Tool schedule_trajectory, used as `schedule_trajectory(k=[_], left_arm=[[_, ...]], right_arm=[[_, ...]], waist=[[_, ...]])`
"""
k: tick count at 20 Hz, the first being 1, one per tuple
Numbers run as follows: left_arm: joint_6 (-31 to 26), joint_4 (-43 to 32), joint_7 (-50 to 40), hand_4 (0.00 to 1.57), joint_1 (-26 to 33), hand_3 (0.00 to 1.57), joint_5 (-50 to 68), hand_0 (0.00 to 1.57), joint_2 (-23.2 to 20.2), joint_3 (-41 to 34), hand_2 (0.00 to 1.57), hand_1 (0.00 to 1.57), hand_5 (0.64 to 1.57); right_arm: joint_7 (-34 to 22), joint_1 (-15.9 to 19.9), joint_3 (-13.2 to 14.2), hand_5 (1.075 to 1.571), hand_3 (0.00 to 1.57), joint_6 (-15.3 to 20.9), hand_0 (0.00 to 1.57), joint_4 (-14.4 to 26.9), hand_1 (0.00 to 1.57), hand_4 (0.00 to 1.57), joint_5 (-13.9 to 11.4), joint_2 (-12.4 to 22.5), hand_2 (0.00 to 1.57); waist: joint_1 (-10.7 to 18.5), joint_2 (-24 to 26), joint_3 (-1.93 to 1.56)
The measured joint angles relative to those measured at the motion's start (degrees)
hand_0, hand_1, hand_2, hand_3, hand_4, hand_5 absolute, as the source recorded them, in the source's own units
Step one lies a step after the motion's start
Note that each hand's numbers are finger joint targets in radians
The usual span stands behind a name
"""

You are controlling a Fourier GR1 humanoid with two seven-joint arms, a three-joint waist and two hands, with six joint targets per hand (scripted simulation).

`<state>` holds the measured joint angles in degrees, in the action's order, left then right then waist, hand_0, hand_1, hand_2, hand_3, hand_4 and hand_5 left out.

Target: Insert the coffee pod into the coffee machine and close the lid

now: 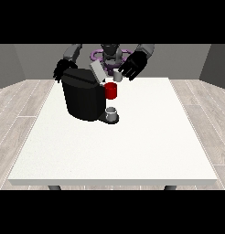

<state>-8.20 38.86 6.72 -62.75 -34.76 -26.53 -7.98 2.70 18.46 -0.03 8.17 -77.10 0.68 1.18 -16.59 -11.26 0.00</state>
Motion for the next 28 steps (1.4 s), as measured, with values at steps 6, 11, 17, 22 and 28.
schedule_trajectory(k=[6,11,17,22,28], left_arm=[[1.03,-1.16,0.05,0.49,-2.03,1.24,-0.96,1.31,-0.41,-0.17,1.33,1.31,1.571],[0.27,-1.96,-1.06,0.5,-4.37,1.23,-1.39,1.33,0.0,0.04,1.34,1.33,1.571],[0.75,-2.43,-0.22,0.5,-3.61,1.19,-1.87,1.21,0.95,0.34,1.26,1.21,1.571],[-0.14,-2.67,-0.01,0.5,-4.7,1.2,-1.92,1.2,0.78,0.24,1.27,1.2,1.571],[0.25,-2.8,0.53,0.49,-4.01,1.18,-2.55,1.16,1.69,0.75,1.24,1.16,1.571]], right_arm=[[-0.31,0.65,-0.33,1.571,0.0,0.96,0.0,-1.67,0.0,0.48,-1.03,0.03,0.0],[-0.87,2.5,0.64,1.571,0.0,1.69,0.0,-2.0,0.0,0.48,-1.03,0.38,0.0],[-0.44,0.94,1.17,1.571,0.0,0.98,0.0,-2.33,0.0,0.5,-0.24,0.64,0.0],[0.16,0.7,1.9,1.571,0.0,0.47,0.0,-2.02,0.0,0.51,0.78,0.57,0.0],[0.58,0.71,3.22,1.571,0.0,0.51,0.0,-1.79,0.0,0.5,1.46,1.16,0.0]], waist=[[-1.03,-2.12,0.0],[-1.31,-3.38,-0.01],[-1.01,-3.15,-0.01],[-0.86,-3.57,-0.01],[-0.02,-3.36,-0.04]])
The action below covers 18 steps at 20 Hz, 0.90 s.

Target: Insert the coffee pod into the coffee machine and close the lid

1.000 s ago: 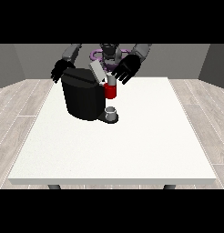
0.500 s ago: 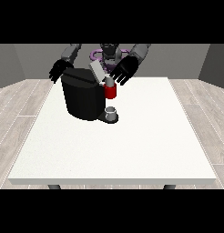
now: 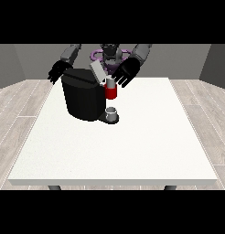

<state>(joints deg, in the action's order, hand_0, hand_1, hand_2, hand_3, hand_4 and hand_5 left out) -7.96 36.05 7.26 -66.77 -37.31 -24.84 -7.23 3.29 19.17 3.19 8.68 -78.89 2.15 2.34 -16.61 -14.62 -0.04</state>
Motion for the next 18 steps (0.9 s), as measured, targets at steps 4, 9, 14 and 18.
schedule_trajectory(k=[4,9,14,18], left_arm=[[-0.18,-0.47,0.07,0.49,0.22,1.2,-0.34,1.22,-0.01,0.06,1.27,1.22,1.571],[0.03,-0.43,-1.25,0.48,0.3,1.17,-1.0,1.22,1.43,0.58,1.27,1.22,1.571],[-0.63,-0.82,-0.57,0.46,0.06,1.06,-0.67,1.16,0.51,-0.23,1.19,1.16,1.571],[-0.97,-0.57,0.18,0.44,-0.6,0.99,-1.16,1.12,0.26,0.14,1.16,1.12,1.571]], right_arm=[[0.93,-1.0,-0.11,1.571,0.0,0.14,0.0,0.06,0.0,0.46,-0.12,-0.29,0.0],[0.46,-0.23,1.21,1.571,0.0,-0.53,0.0,0.92,0.0,0.42,0.8,0.89,0.0],[1.18,-0.75,0.8,1.571,0.0,-0.43,0.0,0.49,0.0,0.4,0.57,0.56,0.0],[1.19,0.45,1.74,1.571,0.0,-0.15,0.0,1.25,0.0,0.4,0.81,1.14,0.0]], waist=[[0.06,-0.05,0.02],[0.38,0.4,-0.01],[0.07,-0.42,-0.03],[0.48,-1.42,-0.03]])
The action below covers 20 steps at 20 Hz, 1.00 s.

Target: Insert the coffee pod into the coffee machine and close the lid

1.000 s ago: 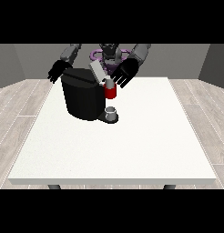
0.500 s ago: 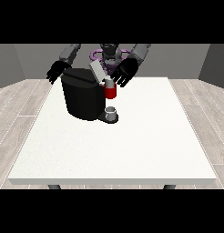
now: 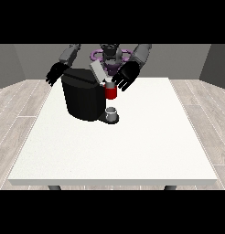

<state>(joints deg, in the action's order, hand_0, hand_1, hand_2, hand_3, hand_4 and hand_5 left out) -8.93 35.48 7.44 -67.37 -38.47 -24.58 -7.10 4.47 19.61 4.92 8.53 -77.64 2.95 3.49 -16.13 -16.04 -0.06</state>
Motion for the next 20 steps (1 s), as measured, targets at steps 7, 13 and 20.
schedule_trajectory(k=[7,13,20], left_arm=[[0.65,-0.12,0.72,0.36,0.49,0.96,-1.34,1.05,-0.07,0.73,1.12,1.05,1.571],[0.0,-0.46,2.18,0.24,0.05,0.64,-1.78,0.57,-1.07,0.69,0.81,0.57,1.571],[-2.3,-0.34,3.45,0.0,0.73,0.0,-3.92,0.0,-1.87,2.82,0.0,0.0,1.571]], right_arm=[[0.99,-1.16,-0.98,1.571,0.0,0.58,0.0,0.04,0.0,0.43,-0.82,-0.88,0.0],[0.14,-0.32,-1.02,1.571,0.0,0.9,0.0,-0.46,0.0,0.46,-0.62,-1.03,0.0],[0.39,-0.3,-0.3,1.571,0.0,0.78,0.0,0.37,0.0,0.44,-0.36,-0.4,0.0]], waist=[[0.21,0.56,0.0],[0.28,0.37,0.01],[0.63,0.98,-0.04]])
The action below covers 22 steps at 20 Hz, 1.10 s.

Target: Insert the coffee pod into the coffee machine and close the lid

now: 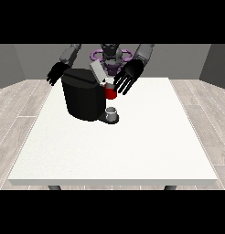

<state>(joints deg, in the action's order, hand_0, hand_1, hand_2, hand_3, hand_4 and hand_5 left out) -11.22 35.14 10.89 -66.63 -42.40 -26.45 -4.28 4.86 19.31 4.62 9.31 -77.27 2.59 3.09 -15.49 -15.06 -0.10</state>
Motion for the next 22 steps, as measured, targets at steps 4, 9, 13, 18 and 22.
schedule_trajectory(k=[4,9,13,18,22], left_arm=[[0.01,-0.21,-0.17,0.0,-0.07,0.0,-0.88,0.0,-0.03,0.32,0.0,0.0,1.571],[-0.24,0.36,-0.53,0.0,1.41,0.0,-1.44,0.0,1.38,0.84,0.0,0.0,1.571],[-1.26,0.86,-1.1,0.0,1.4,0.0,-1.48,0.0,1.43,0.65,0.0,0.0,1.571],[-2.26,2.06,-1.71,0.0,4.12,0.0,0.1,0.0,3.8,-0.17,0.0,0.0,1.571],[-1.32,2.78,-1.91,0.08,7.79,0.0,4.9,0.0,7.95,-3.83,0.0,0.0,1.571]], right_arm=[[-0.09,0.23,0.04,1.571,0.0,0.52,0.0,0.35,0.0,0.35,0.21,-0.25,0.0],[-0.08,-0.78,0.6,1.571,0.0,0.45,0.0,1.57,0.0,0.38,0.4,0.16,0.0],[1.77,-2.5,0.17,1.571,0.0,1.01,0.0,2.57,0.0,0.36,-0.21,-0.68,0.0],[2.83,-5.51,0.88,1.571,0.0,0.62,0.0,4.31,0.0,0.41,0.67,-0.61,0.0],[2.95,-7.81,2.18,1.571,0.0,0.1,0.0,5.21,0.0,0.43,1.79,-0.11,0.0]], waist=[[0.15,-0.26,0.06],[1.34,2.17,0.07],[2.04,3.63,0.09],[4.35,7.6,0.09],[6.96,11.57,0.1]])
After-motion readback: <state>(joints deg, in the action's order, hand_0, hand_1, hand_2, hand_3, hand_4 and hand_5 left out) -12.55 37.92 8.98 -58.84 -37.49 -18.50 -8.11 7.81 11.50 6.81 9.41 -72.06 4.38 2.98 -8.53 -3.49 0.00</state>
